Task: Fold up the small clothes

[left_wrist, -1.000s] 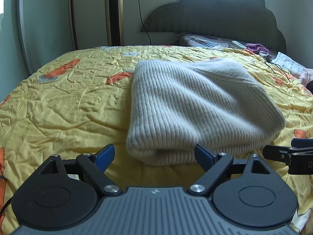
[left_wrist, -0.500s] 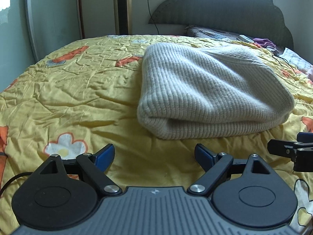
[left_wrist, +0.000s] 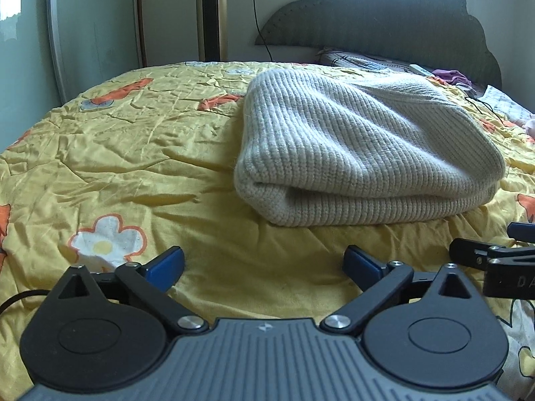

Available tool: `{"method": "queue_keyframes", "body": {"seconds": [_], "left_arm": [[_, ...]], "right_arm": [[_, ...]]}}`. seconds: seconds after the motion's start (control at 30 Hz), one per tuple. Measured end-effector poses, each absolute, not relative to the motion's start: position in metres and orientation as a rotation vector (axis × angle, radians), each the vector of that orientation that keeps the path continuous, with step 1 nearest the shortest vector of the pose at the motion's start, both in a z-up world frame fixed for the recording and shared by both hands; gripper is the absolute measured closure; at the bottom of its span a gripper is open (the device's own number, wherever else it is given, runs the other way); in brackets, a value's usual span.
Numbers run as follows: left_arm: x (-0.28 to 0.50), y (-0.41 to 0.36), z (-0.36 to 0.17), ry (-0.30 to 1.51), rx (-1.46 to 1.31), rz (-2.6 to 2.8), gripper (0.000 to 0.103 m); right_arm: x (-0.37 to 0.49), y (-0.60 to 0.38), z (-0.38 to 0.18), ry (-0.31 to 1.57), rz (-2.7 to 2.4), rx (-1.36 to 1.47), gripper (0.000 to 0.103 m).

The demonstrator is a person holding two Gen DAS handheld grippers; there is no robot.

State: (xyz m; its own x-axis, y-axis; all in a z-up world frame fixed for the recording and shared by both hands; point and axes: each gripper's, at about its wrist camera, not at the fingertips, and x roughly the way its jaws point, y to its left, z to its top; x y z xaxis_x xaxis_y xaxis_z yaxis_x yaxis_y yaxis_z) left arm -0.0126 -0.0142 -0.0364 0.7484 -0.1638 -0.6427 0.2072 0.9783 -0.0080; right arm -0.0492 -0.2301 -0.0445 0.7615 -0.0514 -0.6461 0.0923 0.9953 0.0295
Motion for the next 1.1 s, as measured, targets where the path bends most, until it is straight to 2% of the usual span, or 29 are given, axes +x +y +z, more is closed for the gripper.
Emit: {"method": "queue_keyframes", "body": {"seconds": [1.1], "left_arm": [[-0.0133, -0.0163, -0.0380, 0.694, 0.083, -0.185, 0.000]], "right_arm": [[-0.0495, -0.2279, -0.0463, 0.694, -0.086, 0.048, 0.000]]}}
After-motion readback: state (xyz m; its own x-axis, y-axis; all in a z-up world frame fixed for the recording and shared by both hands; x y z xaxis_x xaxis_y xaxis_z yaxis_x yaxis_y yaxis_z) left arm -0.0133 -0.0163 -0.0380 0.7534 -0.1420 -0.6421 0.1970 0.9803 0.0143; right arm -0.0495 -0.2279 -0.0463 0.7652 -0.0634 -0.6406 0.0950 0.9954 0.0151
